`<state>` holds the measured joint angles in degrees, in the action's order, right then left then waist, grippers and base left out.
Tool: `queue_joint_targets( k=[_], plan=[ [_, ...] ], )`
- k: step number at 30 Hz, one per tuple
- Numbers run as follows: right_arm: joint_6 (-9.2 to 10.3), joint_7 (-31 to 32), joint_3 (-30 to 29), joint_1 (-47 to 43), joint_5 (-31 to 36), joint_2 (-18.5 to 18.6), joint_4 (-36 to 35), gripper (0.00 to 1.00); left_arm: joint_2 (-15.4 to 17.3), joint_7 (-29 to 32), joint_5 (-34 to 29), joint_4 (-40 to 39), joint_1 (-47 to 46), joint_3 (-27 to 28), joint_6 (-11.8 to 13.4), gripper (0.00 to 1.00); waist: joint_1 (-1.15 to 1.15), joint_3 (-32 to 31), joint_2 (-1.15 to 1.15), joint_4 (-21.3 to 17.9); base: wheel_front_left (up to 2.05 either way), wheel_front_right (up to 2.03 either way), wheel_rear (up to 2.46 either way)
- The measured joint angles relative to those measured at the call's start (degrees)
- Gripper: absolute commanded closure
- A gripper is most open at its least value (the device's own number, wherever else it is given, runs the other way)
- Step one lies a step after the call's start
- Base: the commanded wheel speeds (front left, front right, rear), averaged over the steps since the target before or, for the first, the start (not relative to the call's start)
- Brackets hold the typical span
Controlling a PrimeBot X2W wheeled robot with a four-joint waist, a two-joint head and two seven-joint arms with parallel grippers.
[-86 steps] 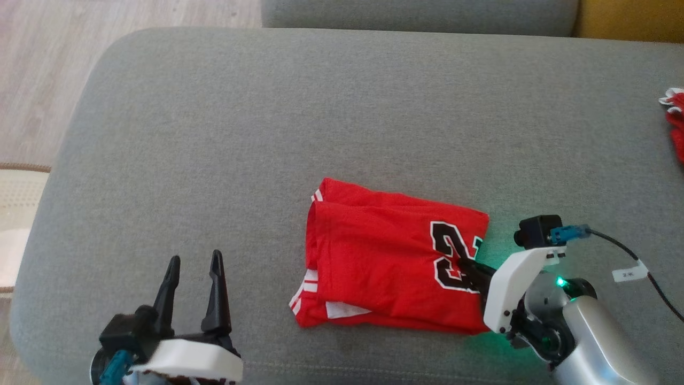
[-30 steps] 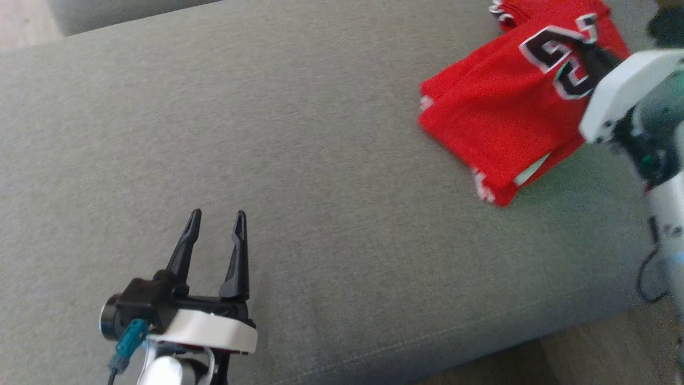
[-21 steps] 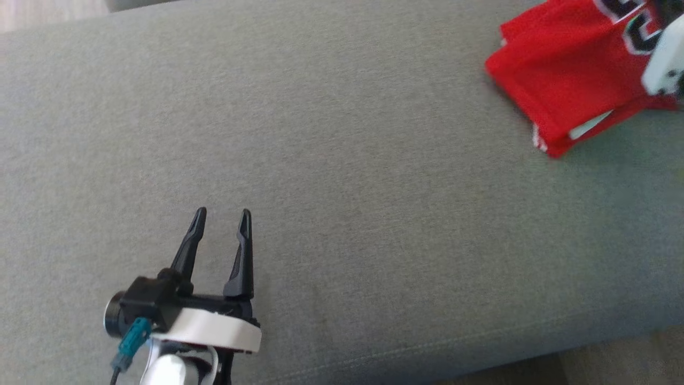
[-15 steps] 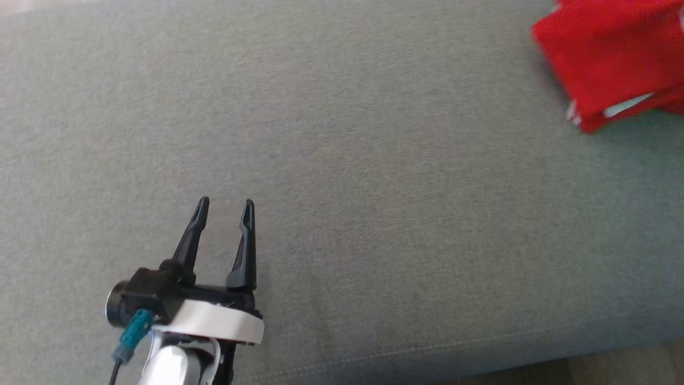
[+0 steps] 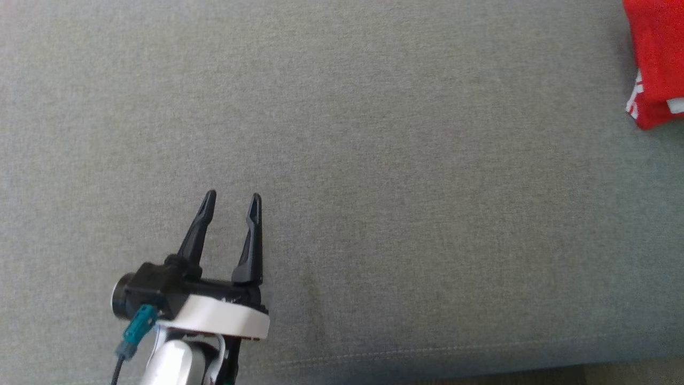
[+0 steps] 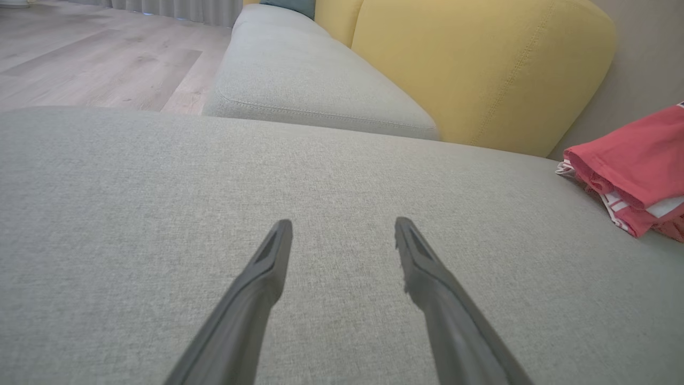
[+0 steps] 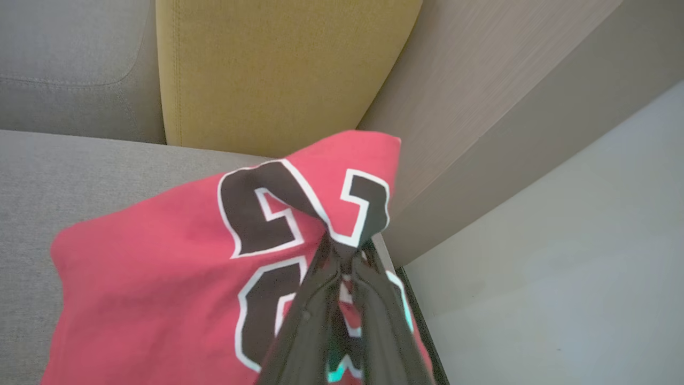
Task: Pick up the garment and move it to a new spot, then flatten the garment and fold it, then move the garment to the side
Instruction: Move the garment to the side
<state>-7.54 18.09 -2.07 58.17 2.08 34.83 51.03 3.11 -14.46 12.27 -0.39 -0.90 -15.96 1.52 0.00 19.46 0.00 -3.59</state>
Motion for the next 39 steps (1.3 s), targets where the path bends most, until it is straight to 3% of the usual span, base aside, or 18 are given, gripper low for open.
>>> queue_joint_targets(
  k=[1,2,9,17,23,29,39],
  plan=[
    [0.00,-0.5,-0.4,0.0,1.1,0.1,0.3,0.69,0.0,0.0,0.0,0.0,-0.3,-0.1,0.0,0.00,0.00,0.2,0.00,0.2,0.00,0.00,0.00],
    [0.00,-1.1,-1.0,0.0,2.0,0.1,0.8,0.00,0.0,0.0,0.0,0.0,-0.7,-0.1,0.0,0.00,0.00,0.5,0.00,0.3,0.00,0.00,0.00],
    [0.00,-5.5,-7.0,-0.1,7.6,-0.4,1.5,0.00,0.0,0.0,0.0,0.1,-1.2,-0.1,0.0,0.00,0.00,1.8,0.00,0.5,0.00,0.00,0.00],
    [0.00,-10.9,-9.7,-0.2,11.6,-4.4,1.4,0.00,0.0,0.0,-0.1,0.6,-1.8,0.2,0.0,0.00,0.00,1.2,0.00,-0.4,0.00,0.00,0.00],
    [0.00,-15.6,-6.4,-0.6,11.4,-9.5,1.5,0.00,-0.1,0.0,-0.4,1.1,-1.9,2.1,0.0,0.00,0.00,-1.5,0.00,-1.5,0.00,0.00,0.00],
    [0.00,-19.4,-2.4,-3.3,6.7,-14.5,1.6,0.00,-0.1,0.0,-0.4,2.6,-3.3,3.9,0.1,0.00,0.00,-4.6,0.00,-2.6,0.00,0.00,0.00],
    [0.00,-28.2,4.4,-13.0,-2.6,-22.6,-2.4,0.00,-0.2,0.0,3.7,6.0,-3.8,3.8,4.6,0.00,0.00,-12.0,0.00,-3.5,0.00,0.00,0.00]
  ],
)
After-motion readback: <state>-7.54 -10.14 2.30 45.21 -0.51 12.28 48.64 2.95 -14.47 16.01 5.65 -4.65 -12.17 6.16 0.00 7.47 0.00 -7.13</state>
